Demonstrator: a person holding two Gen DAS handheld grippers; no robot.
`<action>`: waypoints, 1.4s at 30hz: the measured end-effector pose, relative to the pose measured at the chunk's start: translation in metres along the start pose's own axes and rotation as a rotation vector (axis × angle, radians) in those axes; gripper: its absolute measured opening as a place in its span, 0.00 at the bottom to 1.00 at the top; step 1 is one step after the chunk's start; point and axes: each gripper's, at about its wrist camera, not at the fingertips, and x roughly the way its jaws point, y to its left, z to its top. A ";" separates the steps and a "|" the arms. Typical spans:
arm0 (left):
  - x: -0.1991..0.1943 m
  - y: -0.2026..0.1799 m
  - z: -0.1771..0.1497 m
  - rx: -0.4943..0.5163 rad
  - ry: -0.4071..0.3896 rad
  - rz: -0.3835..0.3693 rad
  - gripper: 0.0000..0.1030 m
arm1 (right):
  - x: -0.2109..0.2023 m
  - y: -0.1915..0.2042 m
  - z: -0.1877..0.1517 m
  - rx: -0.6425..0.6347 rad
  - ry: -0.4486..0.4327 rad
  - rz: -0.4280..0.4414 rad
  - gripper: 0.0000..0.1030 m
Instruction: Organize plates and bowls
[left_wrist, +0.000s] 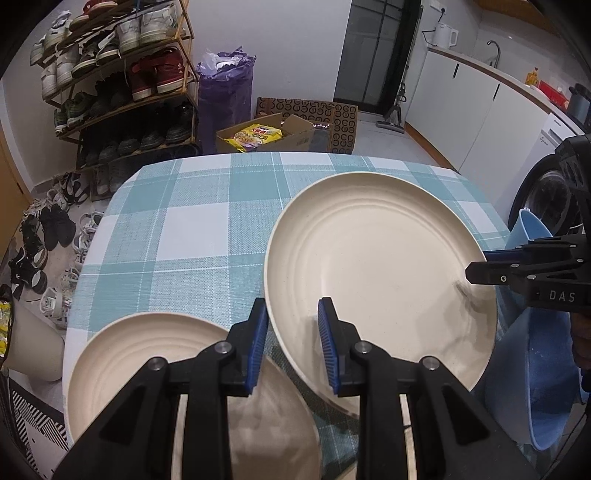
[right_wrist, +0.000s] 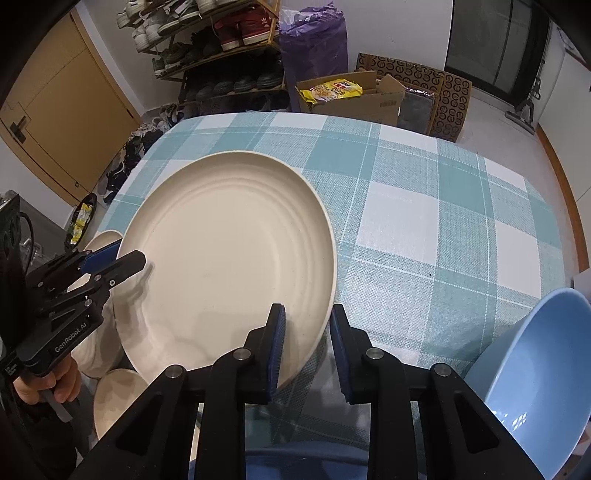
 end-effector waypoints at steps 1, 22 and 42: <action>-0.003 0.000 -0.001 0.002 -0.004 0.002 0.25 | -0.004 0.002 -0.001 -0.003 -0.006 -0.001 0.24; -0.078 0.007 -0.030 -0.005 -0.100 0.044 0.25 | -0.060 0.050 -0.031 -0.066 -0.094 0.014 0.24; -0.142 0.002 -0.090 0.001 -0.181 0.088 0.25 | -0.103 0.095 -0.102 -0.124 -0.169 0.016 0.24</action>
